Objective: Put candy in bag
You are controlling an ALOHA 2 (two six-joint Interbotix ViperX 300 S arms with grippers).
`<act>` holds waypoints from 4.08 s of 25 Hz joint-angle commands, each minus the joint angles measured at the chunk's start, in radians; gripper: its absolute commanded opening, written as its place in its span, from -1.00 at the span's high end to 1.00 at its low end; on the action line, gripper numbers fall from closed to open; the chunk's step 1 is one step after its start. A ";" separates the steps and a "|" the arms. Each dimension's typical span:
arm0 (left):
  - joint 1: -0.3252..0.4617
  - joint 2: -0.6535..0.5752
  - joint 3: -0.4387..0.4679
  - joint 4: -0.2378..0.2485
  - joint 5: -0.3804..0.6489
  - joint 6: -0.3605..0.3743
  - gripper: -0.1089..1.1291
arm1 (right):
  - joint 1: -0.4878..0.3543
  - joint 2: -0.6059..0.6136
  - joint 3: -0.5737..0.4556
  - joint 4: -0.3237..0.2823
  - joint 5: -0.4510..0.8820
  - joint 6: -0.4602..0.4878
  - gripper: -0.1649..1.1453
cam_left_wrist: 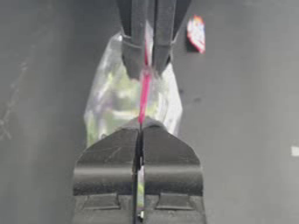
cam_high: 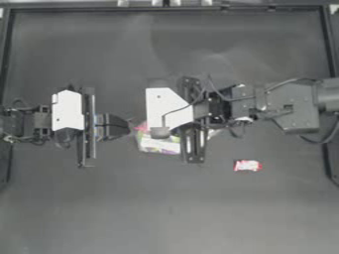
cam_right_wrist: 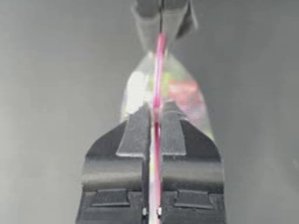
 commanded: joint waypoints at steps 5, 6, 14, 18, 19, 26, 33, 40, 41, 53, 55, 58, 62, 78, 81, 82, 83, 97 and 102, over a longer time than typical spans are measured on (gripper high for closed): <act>0.003 -0.046 0.003 0.002 -0.002 -0.002 0.79 | 0.000 -0.084 0.058 -0.023 0.011 0.057 0.47; 0.003 -0.044 0.005 0.002 -0.003 -0.002 0.79 | 0.000 -0.092 0.066 -0.023 0.011 0.064 0.47; 0.003 -0.046 0.012 0.002 -0.003 -0.002 0.79 | 0.000 -0.144 0.127 -0.028 0.009 0.109 0.47; 0.003 -0.046 0.017 0.002 -0.005 -0.002 0.79 | 0.000 -0.166 0.149 -0.029 0.012 0.121 0.47; 0.003 -0.044 0.017 0.002 -0.005 -0.002 0.79 | -0.002 -0.170 0.155 -0.031 0.012 0.123 0.47; 0.003 -0.046 0.028 0.002 -0.006 -0.002 0.79 | -0.002 -0.218 0.210 -0.058 0.009 0.173 0.47; 0.003 -0.046 0.031 0.002 -0.006 -0.002 0.79 | 0.000 -0.272 0.268 -0.084 0.012 0.224 0.47; 0.003 -0.046 0.041 0.002 -0.006 -0.002 0.79 | 0.000 -0.325 0.327 -0.124 0.015 0.293 0.47; 0.003 -0.046 0.041 0.002 -0.006 -0.002 0.79 | 0.000 -0.333 0.336 -0.130 0.015 0.304 0.47; 0.009 -0.051 0.049 0.002 -0.006 -0.002 0.79 | 0.000 -0.397 0.413 -0.153 0.015 0.373 0.47; 0.011 -0.051 0.051 0.002 -0.006 -0.002 0.79 | -0.002 -0.402 0.419 -0.153 0.017 0.374 0.47; 0.009 -0.051 0.049 0.002 -0.006 -0.002 0.79 | 0.000 -0.410 0.433 -0.153 0.020 0.377 0.47; 0.009 -0.051 0.049 0.000 -0.006 -0.002 0.79 | -0.002 -0.426 0.449 -0.153 0.023 0.393 0.47; 0.009 -0.051 0.041 0.002 -0.006 -0.002 0.79 | 0.000 -0.442 0.453 -0.152 -0.040 0.403 0.49; 0.008 -0.049 0.034 0.002 -0.006 -0.002 0.79 | 0.000 -0.442 0.451 -0.147 -0.058 0.403 0.49; 0.009 -0.051 0.031 0.002 -0.006 -0.002 0.79 | 0.000 -0.442 0.451 -0.147 -0.069 0.403 0.49; 0.009 -0.051 0.028 0.002 -0.006 -0.002 0.79 | 0.000 -0.442 0.448 -0.147 -0.075 0.403 0.49; -0.026 -0.054 -0.037 0.003 0.043 0.003 0.79 | 0.023 -0.425 0.383 -0.153 -0.095 0.399 0.49; -0.044 -0.069 -0.049 0.002 0.067 0.003 0.79 | 0.048 -0.414 0.360 -0.153 -0.095 0.400 0.49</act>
